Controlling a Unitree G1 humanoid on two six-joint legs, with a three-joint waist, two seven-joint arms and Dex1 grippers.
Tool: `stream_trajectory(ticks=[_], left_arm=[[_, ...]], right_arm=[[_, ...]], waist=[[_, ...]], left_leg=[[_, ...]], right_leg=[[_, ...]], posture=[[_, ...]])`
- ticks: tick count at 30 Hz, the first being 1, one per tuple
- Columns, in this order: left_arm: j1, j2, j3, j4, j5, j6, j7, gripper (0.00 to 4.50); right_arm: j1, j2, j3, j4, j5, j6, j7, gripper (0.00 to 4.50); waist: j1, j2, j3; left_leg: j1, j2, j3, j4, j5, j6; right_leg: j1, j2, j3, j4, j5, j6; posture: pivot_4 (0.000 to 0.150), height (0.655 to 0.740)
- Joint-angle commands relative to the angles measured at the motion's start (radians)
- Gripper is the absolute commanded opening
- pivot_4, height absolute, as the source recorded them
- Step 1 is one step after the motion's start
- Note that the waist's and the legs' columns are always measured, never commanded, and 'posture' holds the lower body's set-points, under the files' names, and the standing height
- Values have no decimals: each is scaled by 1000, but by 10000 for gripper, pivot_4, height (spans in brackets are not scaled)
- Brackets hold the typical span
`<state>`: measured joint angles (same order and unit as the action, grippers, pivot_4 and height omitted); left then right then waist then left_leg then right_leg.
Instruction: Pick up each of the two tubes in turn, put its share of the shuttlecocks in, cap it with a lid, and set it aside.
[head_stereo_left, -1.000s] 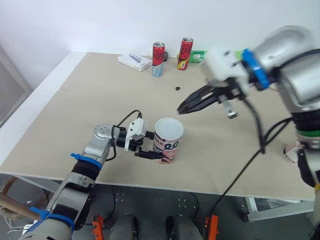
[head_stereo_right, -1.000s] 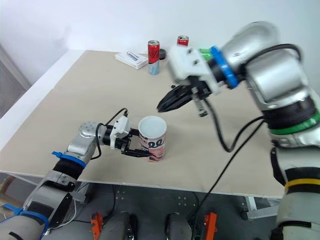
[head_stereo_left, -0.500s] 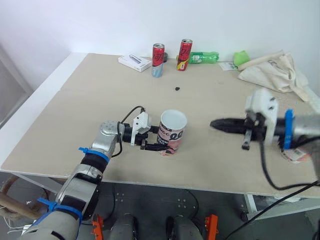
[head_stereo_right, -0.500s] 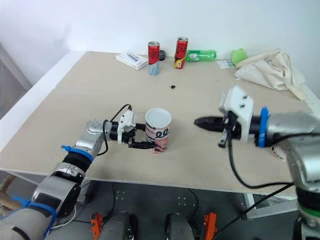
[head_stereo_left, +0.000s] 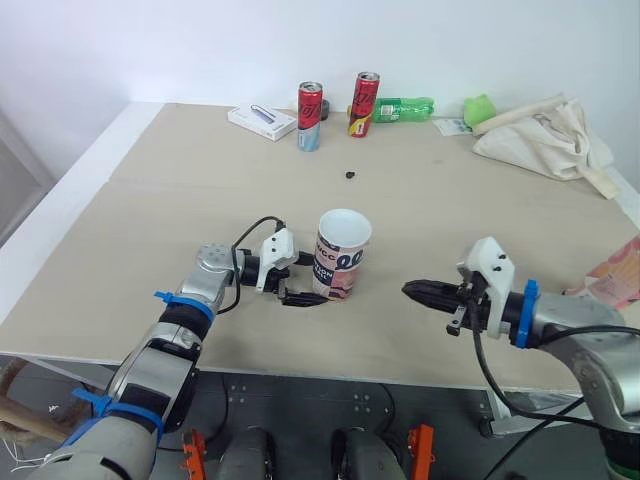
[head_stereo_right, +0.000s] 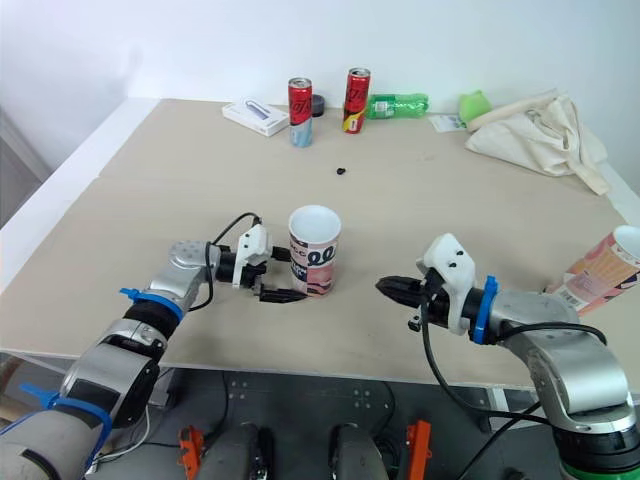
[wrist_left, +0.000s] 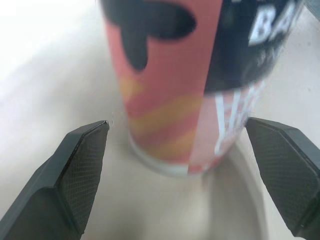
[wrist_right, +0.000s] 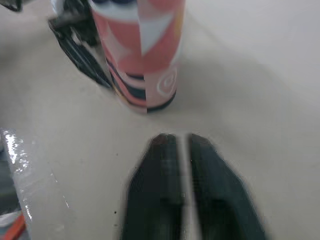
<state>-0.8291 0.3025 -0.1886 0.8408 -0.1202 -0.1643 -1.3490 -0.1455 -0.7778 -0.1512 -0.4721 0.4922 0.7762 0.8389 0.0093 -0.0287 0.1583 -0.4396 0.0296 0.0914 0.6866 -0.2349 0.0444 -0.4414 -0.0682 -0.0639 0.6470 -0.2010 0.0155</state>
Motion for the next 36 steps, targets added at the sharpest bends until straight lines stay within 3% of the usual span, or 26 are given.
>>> stream_trajectory(ticks=[1, 5, 10, 15, 18, 26, 36], left_arm=[[39, 53, 17, -116, -18, 0, -37, 45000], [78, 120, 33, -219, -24, 6, -42, 45000], [142, 215, 79, -377, -91, 68, -66, 45000], [291, 358, 182, -634, -252, 319, -89, 45000], [397, 424, 215, -764, -308, 350, -112, 45000], [513, 419, 243, -910, -353, 391, -16, 45000], [559, 400, 234, -965, -368, 404, 63, 45000]], right_arm=[[4, -9, 3, 6, 12, -13, 10, 24785], [-13, 2, 12, 60, 7, -37, 17, 44099], [-33, 45, 45, 76, 24, -44, 9, 44099], [-77, 189, 145, 107, -22, -90, -76, 44099], [-118, 245, 209, 151, -65, -122, -100, 44099], [-225, 333, 281, 258, -88, -163, -88, 44099], [-316, 415, 307, 410, -137, -242, -105, 44099]], waist=[[0, 0, 0], [0, 0, 0], [0, 0, 0], [-12, 0, 1], [-11, 1, 1], [0, 2, 2], [-2, 2, 2]], left_leg=[[0, 0, 0, 0, -1, 0], [0, 0, 0, 0, -4, -1], [1, 0, 0, 0, -4, -1], [2, 3, 0, 0, -3, -2], [2, 6, -1, 0, -2, -4], [2, 6, -1, 1, 1, -8], [2, 8, -1, 0, 1, -8]], right_leg=[[0, 0, 0, 0, -1, 0], [0, 0, 0, 0, -4, 1], [0, 0, 0, 0, -4, 1], [0, 3, 1, 0, -4, 2], [0, 5, 1, 0, -5, 1], [1, 7, 3, 0, -5, -2], [1, 11, 4, 1, -3, -1]], posture=[[1500, 7400], [1500, 7400], [1500, 7400], [1500, 7400], [1500, 7400], [1500, 7400], [1500, 7400]])
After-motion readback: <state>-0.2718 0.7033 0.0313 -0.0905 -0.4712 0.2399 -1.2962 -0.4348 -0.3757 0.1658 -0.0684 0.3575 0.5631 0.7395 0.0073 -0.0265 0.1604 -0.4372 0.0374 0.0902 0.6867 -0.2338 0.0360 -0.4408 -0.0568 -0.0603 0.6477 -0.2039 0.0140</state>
